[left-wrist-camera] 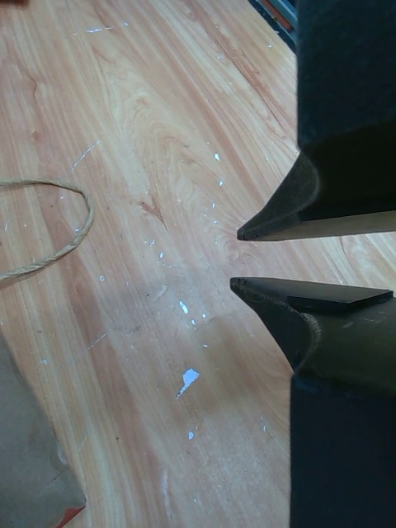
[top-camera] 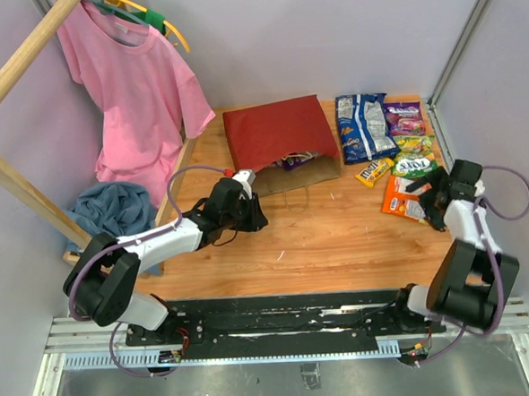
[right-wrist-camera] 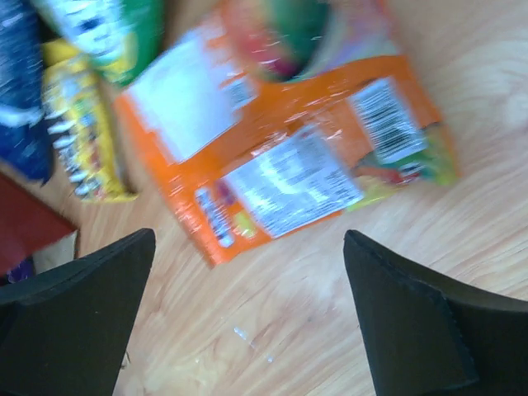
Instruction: Take the snacks out of the paper bag
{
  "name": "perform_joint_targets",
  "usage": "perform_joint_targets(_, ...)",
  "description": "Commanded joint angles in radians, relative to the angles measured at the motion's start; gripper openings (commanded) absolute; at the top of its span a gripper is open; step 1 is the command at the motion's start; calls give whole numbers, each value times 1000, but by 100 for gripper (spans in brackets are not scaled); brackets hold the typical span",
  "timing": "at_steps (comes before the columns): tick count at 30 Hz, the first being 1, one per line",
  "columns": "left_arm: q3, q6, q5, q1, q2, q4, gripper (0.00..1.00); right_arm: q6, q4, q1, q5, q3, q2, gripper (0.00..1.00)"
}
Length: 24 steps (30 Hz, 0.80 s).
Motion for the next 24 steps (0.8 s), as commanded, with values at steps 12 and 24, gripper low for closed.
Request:
perform_joint_targets(12,-20,-1,-2,51,-132,-11,31,17,324,763,56,-201,-354,99)
perform_joint_targets(24,-168,-46,124,216,-381,-6,32,530,805,944,-110,-36,286,99)
